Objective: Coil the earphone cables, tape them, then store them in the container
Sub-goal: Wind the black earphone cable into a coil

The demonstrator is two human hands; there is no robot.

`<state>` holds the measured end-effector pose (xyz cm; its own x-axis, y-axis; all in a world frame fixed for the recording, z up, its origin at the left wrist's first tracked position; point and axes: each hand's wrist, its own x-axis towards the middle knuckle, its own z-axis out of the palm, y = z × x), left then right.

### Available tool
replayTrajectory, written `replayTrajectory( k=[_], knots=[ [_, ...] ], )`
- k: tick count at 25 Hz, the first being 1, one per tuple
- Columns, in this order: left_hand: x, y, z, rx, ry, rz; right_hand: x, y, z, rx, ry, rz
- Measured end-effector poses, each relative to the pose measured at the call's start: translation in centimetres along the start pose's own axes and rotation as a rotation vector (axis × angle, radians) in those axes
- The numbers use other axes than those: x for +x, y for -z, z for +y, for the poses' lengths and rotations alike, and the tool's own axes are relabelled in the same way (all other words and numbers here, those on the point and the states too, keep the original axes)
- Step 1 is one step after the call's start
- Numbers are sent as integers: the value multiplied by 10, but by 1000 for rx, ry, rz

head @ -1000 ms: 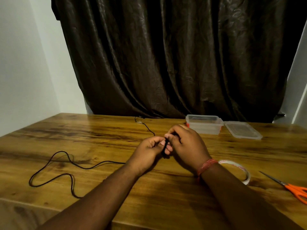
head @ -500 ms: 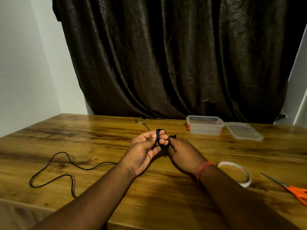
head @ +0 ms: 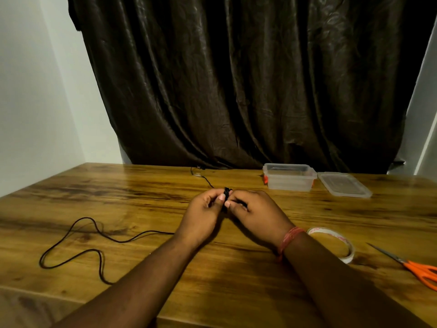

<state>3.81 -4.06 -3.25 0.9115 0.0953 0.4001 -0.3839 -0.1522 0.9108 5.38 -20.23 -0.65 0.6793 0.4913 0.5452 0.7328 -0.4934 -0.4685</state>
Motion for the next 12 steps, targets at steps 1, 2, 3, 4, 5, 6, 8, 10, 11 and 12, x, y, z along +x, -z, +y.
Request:
replayTrajectory(
  k=[1, 2, 3, 4, 5, 6, 8, 10, 11, 12],
  knots=[
    [-1, -1, 0, -3, 3, -29, 1, 1, 1, 21, -7, 29],
    [-1, -3, 0, -42, 16, -64, 1, 1, 2, 32, -13, 53],
    [-2, -4, 0, -85, 28, -98, 2, 2, 3, 33, -18, 78],
    [-2, -5, 0, -121, 41, -122, 2, 2, 4, 30, -18, 105],
    [-3, -5, 1, -151, 57, -136, 3, 2, 5, 24, -19, 133],
    [-3, -6, 3, -184, 72, -148, 3, 2, 5, 21, -25, 161],
    [-5, -6, 8, -247, 99, -181, 3, 3, 5, 30, -62, 222],
    [-6, -4, 12, -323, 138, -208, 5, 4, 6, 43, -103, 274],
    [-6, -3, 14, -381, 159, -210, 6, 5, 6, 52, -119, 292],
    [-6, -3, 16, -449, 179, -200, 7, 5, 6, 62, -130, 303]
  ],
)
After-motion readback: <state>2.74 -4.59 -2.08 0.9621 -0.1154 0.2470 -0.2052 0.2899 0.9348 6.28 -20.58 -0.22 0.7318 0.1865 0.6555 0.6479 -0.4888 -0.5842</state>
